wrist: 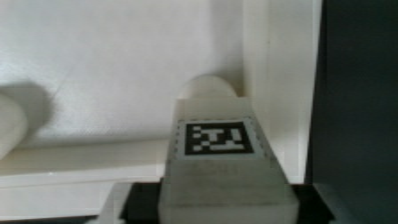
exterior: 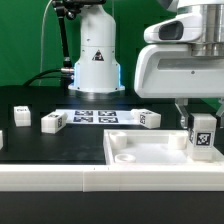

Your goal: Assemble one leg

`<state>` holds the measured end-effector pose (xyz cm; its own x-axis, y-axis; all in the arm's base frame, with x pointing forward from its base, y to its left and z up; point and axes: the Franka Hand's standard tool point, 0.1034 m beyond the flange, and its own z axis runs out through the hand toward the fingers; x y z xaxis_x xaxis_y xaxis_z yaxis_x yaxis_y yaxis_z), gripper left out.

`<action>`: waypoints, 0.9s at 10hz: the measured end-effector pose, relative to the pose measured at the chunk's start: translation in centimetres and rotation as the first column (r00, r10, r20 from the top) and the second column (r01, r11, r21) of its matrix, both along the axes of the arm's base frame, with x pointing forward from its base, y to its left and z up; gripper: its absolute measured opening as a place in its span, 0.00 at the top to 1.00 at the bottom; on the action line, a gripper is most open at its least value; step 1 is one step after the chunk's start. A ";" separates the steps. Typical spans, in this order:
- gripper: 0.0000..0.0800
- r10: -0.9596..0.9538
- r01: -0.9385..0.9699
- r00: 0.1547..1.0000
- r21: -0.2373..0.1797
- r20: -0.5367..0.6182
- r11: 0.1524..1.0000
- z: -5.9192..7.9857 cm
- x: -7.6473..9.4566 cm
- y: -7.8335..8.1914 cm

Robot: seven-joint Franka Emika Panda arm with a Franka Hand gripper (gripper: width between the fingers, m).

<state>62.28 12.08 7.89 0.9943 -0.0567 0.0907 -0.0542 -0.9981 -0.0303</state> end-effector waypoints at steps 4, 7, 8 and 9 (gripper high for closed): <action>0.64 -0.263 0.263 0.965 0.034 -0.007 0.964 -0.1 0.0 -0.1; 0.64 -0.572 0.573 0.820 0.055 -0.029 0.818 -0.1 -0.1 -0.2; 0.64 -0.661 0.662 0.749 0.062 -0.039 0.747 -0.2 -0.1 -0.2; 0.64 -0.759 0.760 0.649 0.067 -0.050 0.646 -0.2 -0.1 -0.1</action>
Offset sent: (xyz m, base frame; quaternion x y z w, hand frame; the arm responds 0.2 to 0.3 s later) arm -0.0072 -0.0004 0.0013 -0.0096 0.0003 0.3282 0.9446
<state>62.19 11.95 7.70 0.6009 -0.7985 0.0369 -0.7934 -0.6014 -0.0943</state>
